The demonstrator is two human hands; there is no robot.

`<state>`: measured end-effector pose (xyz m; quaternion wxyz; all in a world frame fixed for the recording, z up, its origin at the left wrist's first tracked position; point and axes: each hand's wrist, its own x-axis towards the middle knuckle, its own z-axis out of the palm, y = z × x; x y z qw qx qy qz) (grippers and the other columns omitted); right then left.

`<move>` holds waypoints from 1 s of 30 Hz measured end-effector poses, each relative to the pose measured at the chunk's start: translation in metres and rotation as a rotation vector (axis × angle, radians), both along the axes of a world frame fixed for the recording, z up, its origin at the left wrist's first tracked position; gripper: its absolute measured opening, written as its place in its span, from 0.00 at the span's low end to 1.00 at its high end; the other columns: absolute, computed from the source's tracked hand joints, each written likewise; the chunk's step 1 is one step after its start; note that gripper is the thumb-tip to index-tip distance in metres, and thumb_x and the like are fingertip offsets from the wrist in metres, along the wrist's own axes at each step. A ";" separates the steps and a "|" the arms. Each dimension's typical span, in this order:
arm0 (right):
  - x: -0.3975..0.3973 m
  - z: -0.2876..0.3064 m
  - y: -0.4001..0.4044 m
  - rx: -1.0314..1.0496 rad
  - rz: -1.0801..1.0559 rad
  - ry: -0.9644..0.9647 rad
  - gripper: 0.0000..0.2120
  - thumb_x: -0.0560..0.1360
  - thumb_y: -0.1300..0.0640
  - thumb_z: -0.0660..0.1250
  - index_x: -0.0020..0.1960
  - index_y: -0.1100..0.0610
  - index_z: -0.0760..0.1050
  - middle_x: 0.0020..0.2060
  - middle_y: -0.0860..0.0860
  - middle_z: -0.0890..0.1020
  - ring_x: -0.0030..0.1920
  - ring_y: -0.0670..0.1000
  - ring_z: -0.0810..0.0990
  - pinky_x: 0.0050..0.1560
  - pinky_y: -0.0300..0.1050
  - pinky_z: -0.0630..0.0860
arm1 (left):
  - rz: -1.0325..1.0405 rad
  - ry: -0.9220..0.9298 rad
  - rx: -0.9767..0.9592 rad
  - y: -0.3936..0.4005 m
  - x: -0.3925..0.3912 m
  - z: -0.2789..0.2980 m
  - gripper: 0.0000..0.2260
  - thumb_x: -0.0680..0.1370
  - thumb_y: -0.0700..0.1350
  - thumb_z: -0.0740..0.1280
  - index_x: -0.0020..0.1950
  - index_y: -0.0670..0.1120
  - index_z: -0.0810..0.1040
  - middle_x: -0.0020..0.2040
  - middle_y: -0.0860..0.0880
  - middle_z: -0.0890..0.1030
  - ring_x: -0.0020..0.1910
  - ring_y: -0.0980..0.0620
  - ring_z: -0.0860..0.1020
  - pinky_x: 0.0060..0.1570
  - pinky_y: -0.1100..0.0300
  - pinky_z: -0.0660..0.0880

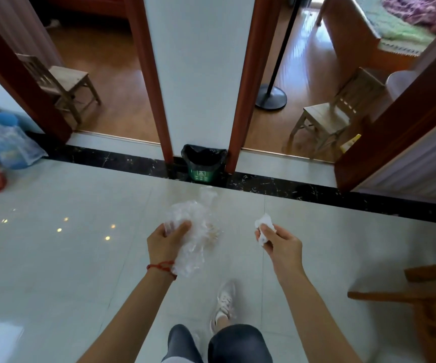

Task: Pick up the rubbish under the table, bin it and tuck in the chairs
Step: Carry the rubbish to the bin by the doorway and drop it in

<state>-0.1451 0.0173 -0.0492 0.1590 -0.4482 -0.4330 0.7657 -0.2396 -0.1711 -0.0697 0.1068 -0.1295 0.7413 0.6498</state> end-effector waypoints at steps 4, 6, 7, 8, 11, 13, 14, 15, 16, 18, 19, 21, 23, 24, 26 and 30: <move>-0.051 -0.006 0.029 -0.005 0.014 0.010 0.07 0.69 0.67 0.70 0.47 0.67 0.79 0.38 0.57 0.82 0.38 0.53 0.80 0.43 0.40 0.81 | 0.017 -0.021 0.020 0.028 -0.044 -0.004 0.20 0.68 0.43 0.72 0.28 0.44 0.60 0.28 0.47 0.60 0.30 0.50 0.60 0.31 0.58 0.62; -0.079 -0.008 0.047 -0.002 0.040 0.019 0.04 0.69 0.67 0.70 0.44 0.64 0.80 0.37 0.57 0.82 0.37 0.53 0.80 0.45 0.41 0.80 | 0.033 -0.036 0.022 0.046 -0.068 -0.006 0.22 0.68 0.43 0.72 0.27 0.46 0.58 0.27 0.48 0.60 0.28 0.52 0.61 0.29 0.61 0.63; -0.094 -0.009 0.055 0.005 0.052 0.010 0.03 0.69 0.67 0.70 0.43 0.64 0.80 0.37 0.57 0.82 0.37 0.53 0.80 0.45 0.41 0.81 | 0.044 -0.038 0.015 0.054 -0.080 -0.006 0.22 0.68 0.44 0.72 0.26 0.47 0.58 0.27 0.49 0.60 0.27 0.53 0.61 0.27 0.64 0.63; -0.107 -0.009 0.064 0.017 0.063 -0.006 0.04 0.69 0.67 0.70 0.44 0.65 0.80 0.37 0.57 0.82 0.37 0.53 0.80 0.45 0.41 0.81 | 0.056 -0.041 0.005 0.062 -0.092 -0.007 0.23 0.68 0.44 0.72 0.26 0.48 0.57 0.26 0.50 0.60 0.26 0.54 0.61 0.25 0.66 0.63; -0.144 -0.010 0.089 0.010 0.098 -0.008 0.06 0.69 0.67 0.70 0.45 0.65 0.79 0.38 0.57 0.82 0.38 0.53 0.81 0.43 0.40 0.81 | 0.082 -0.053 -0.002 0.083 -0.124 -0.008 0.23 0.68 0.44 0.72 0.25 0.48 0.58 0.23 0.53 0.61 0.24 0.56 0.61 0.24 0.66 0.64; -0.168 -0.010 0.104 0.021 0.116 -0.027 0.05 0.69 0.67 0.70 0.44 0.63 0.79 0.38 0.57 0.82 0.39 0.53 0.81 0.42 0.39 0.81 | 0.090 -0.056 -0.010 0.096 -0.144 -0.009 0.23 0.68 0.44 0.73 0.25 0.47 0.59 0.22 0.53 0.61 0.21 0.58 0.61 0.23 0.67 0.64; -0.179 -0.010 0.110 0.028 0.120 -0.035 0.05 0.69 0.67 0.70 0.45 0.64 0.79 0.39 0.57 0.82 0.39 0.53 0.81 0.41 0.38 0.81 | 0.094 -0.055 -0.020 0.101 -0.154 -0.009 0.22 0.68 0.44 0.73 0.25 0.47 0.59 0.23 0.53 0.62 0.21 0.59 0.61 0.22 0.69 0.64; -0.189 -0.011 0.115 0.026 0.121 -0.038 0.05 0.69 0.66 0.70 0.46 0.64 0.79 0.39 0.58 0.82 0.39 0.53 0.81 0.41 0.38 0.81 | 0.095 -0.055 -0.033 0.105 -0.164 -0.010 0.22 0.68 0.44 0.72 0.25 0.47 0.59 0.23 0.51 0.62 0.20 0.59 0.61 0.21 0.70 0.63; -0.200 -0.011 0.119 0.016 0.122 -0.037 0.05 0.69 0.66 0.70 0.45 0.64 0.79 0.39 0.58 0.82 0.39 0.53 0.80 0.42 0.38 0.81 | 0.095 -0.057 -0.050 0.109 -0.173 -0.010 0.22 0.68 0.44 0.72 0.25 0.46 0.59 0.24 0.50 0.62 0.21 0.59 0.61 0.21 0.71 0.63; -0.221 -0.015 0.125 -0.006 0.126 -0.030 0.05 0.70 0.66 0.70 0.45 0.64 0.79 0.40 0.57 0.82 0.39 0.53 0.80 0.42 0.39 0.81 | 0.092 -0.067 -0.079 0.117 -0.195 -0.012 0.21 0.68 0.45 0.72 0.26 0.46 0.60 0.26 0.48 0.63 0.24 0.55 0.62 0.24 0.68 0.65; -0.232 -0.018 0.128 -0.013 0.128 -0.033 0.05 0.70 0.67 0.70 0.46 0.65 0.79 0.40 0.58 0.82 0.39 0.53 0.81 0.42 0.39 0.81 | 0.087 -0.072 -0.090 0.120 -0.206 -0.014 0.21 0.68 0.46 0.72 0.26 0.45 0.61 0.26 0.47 0.63 0.26 0.53 0.63 0.26 0.65 0.65; -0.256 -0.024 0.133 -0.019 0.126 -0.047 0.06 0.70 0.67 0.70 0.47 0.67 0.78 0.40 0.58 0.82 0.40 0.53 0.81 0.42 0.38 0.81 | 0.076 -0.084 -0.100 0.125 -0.232 -0.018 0.21 0.69 0.46 0.72 0.26 0.45 0.61 0.26 0.47 0.63 0.27 0.51 0.62 0.29 0.62 0.64; -0.284 -0.031 0.138 -0.015 0.123 -0.066 0.08 0.70 0.67 0.70 0.47 0.69 0.78 0.41 0.59 0.82 0.40 0.53 0.81 0.42 0.37 0.81 | 0.066 -0.099 -0.097 0.130 -0.260 -0.023 0.21 0.69 0.46 0.72 0.25 0.45 0.61 0.26 0.48 0.63 0.27 0.51 0.62 0.29 0.61 0.63; -0.298 -0.035 0.141 -0.018 0.113 -0.075 0.08 0.69 0.67 0.70 0.48 0.69 0.78 0.42 0.59 0.82 0.40 0.53 0.81 0.42 0.37 0.81 | 0.058 -0.105 -0.096 0.132 -0.275 -0.026 0.21 0.69 0.45 0.72 0.25 0.45 0.62 0.26 0.48 0.63 0.27 0.52 0.62 0.29 0.61 0.64; -0.327 -0.042 0.146 -0.038 0.077 -0.078 0.07 0.69 0.67 0.70 0.47 0.68 0.78 0.43 0.60 0.82 0.40 0.53 0.82 0.41 0.37 0.81 | 0.032 -0.111 -0.099 0.136 -0.308 -0.033 0.19 0.69 0.45 0.72 0.26 0.43 0.64 0.26 0.47 0.65 0.27 0.51 0.63 0.29 0.61 0.64; -0.383 -0.055 0.151 -0.042 0.043 -0.126 0.01 0.69 0.66 0.71 0.40 0.63 0.80 0.41 0.59 0.83 0.40 0.52 0.82 0.39 0.36 0.80 | 0.011 -0.153 -0.119 0.143 -0.377 -0.047 0.18 0.69 0.43 0.72 0.25 0.44 0.66 0.26 0.48 0.68 0.26 0.51 0.66 0.28 0.62 0.67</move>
